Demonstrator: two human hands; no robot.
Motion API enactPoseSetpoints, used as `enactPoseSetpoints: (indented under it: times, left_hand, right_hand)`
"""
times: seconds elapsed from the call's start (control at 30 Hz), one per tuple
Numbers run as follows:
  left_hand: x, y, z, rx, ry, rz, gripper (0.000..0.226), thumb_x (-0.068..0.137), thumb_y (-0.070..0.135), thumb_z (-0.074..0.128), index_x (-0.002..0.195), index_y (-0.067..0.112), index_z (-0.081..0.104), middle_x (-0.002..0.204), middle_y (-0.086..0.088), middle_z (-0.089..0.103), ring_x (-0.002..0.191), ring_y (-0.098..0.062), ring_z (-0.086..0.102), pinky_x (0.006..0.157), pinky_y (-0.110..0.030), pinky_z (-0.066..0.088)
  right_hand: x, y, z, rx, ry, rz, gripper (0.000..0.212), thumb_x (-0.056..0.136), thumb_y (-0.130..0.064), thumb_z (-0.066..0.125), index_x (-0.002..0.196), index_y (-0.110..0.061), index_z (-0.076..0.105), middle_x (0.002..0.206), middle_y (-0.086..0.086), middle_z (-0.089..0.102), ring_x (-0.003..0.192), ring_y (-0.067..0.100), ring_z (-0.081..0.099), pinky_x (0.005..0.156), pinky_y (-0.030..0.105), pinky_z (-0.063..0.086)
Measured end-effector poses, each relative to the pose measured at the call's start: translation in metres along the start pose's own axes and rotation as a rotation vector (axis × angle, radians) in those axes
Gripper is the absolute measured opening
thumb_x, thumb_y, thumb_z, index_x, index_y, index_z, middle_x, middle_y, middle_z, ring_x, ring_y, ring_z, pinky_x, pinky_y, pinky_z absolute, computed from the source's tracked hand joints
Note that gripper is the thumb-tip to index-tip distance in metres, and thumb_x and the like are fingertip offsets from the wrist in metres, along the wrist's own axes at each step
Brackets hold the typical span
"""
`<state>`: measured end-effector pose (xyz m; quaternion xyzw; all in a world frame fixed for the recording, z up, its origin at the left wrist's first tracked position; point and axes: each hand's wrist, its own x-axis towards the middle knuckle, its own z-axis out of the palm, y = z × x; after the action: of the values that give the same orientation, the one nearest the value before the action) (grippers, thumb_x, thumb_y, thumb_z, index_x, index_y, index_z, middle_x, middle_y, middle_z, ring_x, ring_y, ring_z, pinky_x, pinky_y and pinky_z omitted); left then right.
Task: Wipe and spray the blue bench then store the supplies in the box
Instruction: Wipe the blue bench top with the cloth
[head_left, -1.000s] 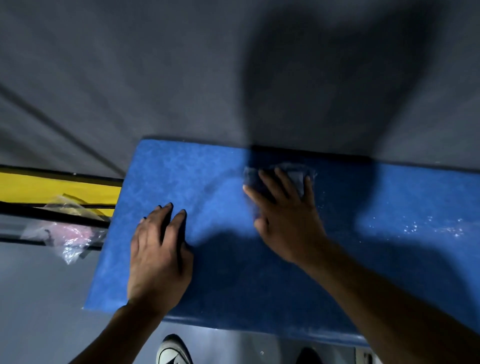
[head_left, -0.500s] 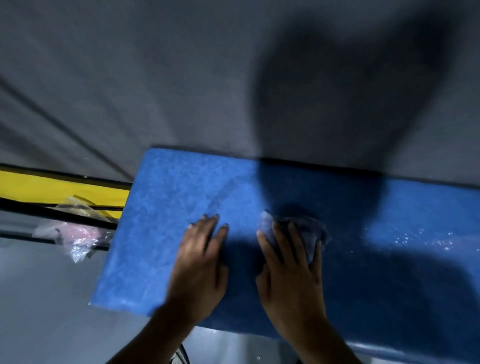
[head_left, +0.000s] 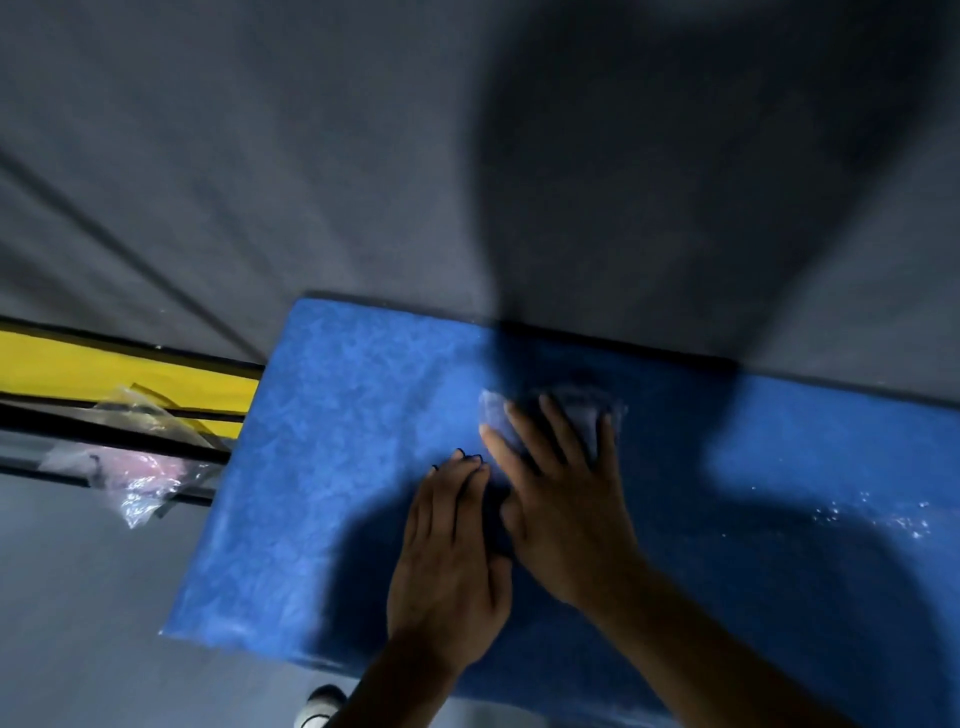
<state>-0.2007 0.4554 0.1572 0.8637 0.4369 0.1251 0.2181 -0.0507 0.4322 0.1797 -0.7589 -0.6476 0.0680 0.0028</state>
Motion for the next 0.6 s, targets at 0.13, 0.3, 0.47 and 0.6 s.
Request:
enactPoseSetpoints:
  times: [0.13, 0.3, 0.47, 0.6]
  left_hand:
    - [0.000, 0.002, 0.001, -0.021, -0.001, -0.006, 0.074, 0.076, 0.021, 0.050, 0.148, 0.005, 0.041, 0.154, -0.012, 0.041, 0.148, -0.027, 0.035, 0.125, -0.042, 0.022]
    - [0.000, 0.001, 0.001, -0.026, -0.007, -0.016, 0.073, 0.078, 0.020, 0.049, 0.149, 0.005, 0.041, 0.156, -0.012, 0.041, 0.147, -0.029, 0.038, 0.126, -0.041, 0.022]
    - [-0.001, 0.005, -0.002, -0.043, 0.009, 0.002, 0.072, 0.077, 0.022, 0.049, 0.146, 0.003, 0.046, 0.155, -0.011, 0.042, 0.150, -0.024, 0.033, 0.126, -0.042, 0.022]
    - [0.000, 0.007, -0.003, -0.042, 0.010, -0.010, 0.071, 0.075, 0.020, 0.047, 0.144, 0.006, 0.048, 0.150, -0.011, 0.047, 0.149, -0.025, 0.035, 0.126, -0.045, 0.023]
  right_hand:
    - [0.070, 0.004, -0.008, -0.007, 0.032, 0.018, 0.060, 0.082, -0.035, 0.046, 0.141, -0.035, 0.053, 0.152, 0.000, 0.048, 0.145, 0.034, 0.038, 0.110, 0.074, 0.020]
    - [0.104, 0.002, -0.017, 0.013, -0.039, 0.081, 0.064, 0.079, -0.038, 0.040, 0.143, -0.035, 0.049, 0.147, 0.003, 0.047, 0.139, 0.035, 0.039, 0.107, 0.074, 0.023]
    - [0.076, 0.026, -0.019, -0.029, 0.001, 0.180, 0.072, 0.079, -0.042, 0.038, 0.150, -0.029, 0.039, 0.145, 0.000, 0.048, 0.136, 0.031, 0.042, 0.109, 0.072, 0.024]
    - [0.023, 0.050, -0.013, 0.012, 0.017, 0.306, 0.065, 0.086, -0.043, 0.038, 0.150, -0.031, 0.042, 0.159, -0.001, 0.038, 0.145, 0.029, 0.036, 0.114, 0.068, 0.023]
